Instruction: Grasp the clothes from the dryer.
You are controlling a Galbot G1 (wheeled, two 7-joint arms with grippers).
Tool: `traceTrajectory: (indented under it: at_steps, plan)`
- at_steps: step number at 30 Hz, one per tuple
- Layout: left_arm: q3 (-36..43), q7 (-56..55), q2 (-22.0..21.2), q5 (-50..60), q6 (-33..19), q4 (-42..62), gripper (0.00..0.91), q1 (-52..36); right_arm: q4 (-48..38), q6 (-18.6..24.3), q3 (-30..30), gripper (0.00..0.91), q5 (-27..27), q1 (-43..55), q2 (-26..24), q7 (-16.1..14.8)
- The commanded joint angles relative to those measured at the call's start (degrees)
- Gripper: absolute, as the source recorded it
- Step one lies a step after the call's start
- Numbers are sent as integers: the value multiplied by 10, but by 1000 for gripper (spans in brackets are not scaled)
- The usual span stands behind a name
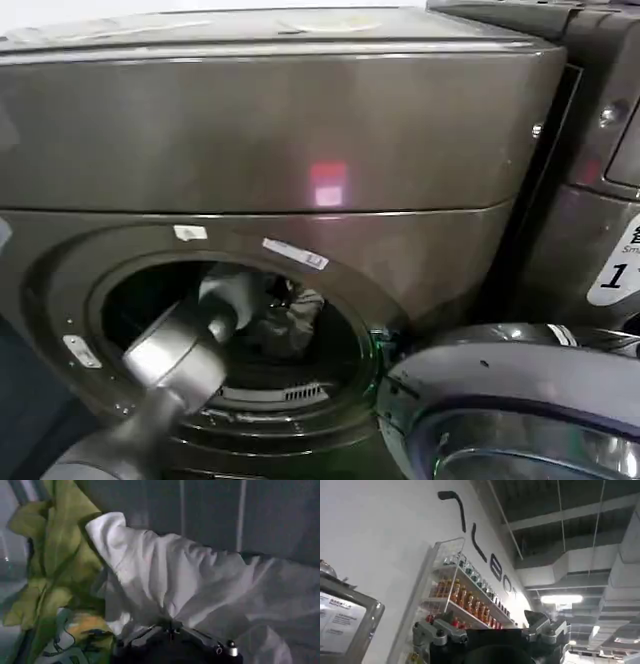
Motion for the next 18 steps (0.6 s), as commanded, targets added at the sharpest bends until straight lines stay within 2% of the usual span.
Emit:
traceTrajectory:
  at_steps: [1, 2, 4, 6, 8, 9, 10, 15, 18]
  plan:
    - [-143, -137, 64, -177, 106, -290, 0, 138, 0, -1, -11, 907, -6, 7, 0, 0]
    - [-154, -144, 66, -183, 109, -327, 0, 156, 1, -2, -12, 907, -8, 8, 0, 0]
    - [-187, -225, 65, -214, 150, -411, 0, 206, 2, -2, -13, 907, -7, 10, 0, -2]
    - [-227, -288, 57, -238, 153, -476, 0, 253, 3, 0, -13, 907, -7, 12, 0, -4]
    - [-256, -336, 51, -262, 107, -534, 0, 300, 0, 0, -14, 907, -6, 13, -1, -1]
    - [-263, -367, 47, -272, 54, -558, 0, 329, -2, 1, -13, 907, -6, 13, -1, 0]
    - [-277, -390, 41, -269, 29, -572, 0, 344, -3, 2, -13, 907, -6, 12, -1, -1]
    - [-318, -497, 17, -292, -52, -633, 0, 416, -4, 26, -13, 907, -7, 11, 3, -3]
    - [-330, -543, 5, -288, -81, -671, 0, 460, -2, 31, -15, 907, -13, 15, 4, -5]
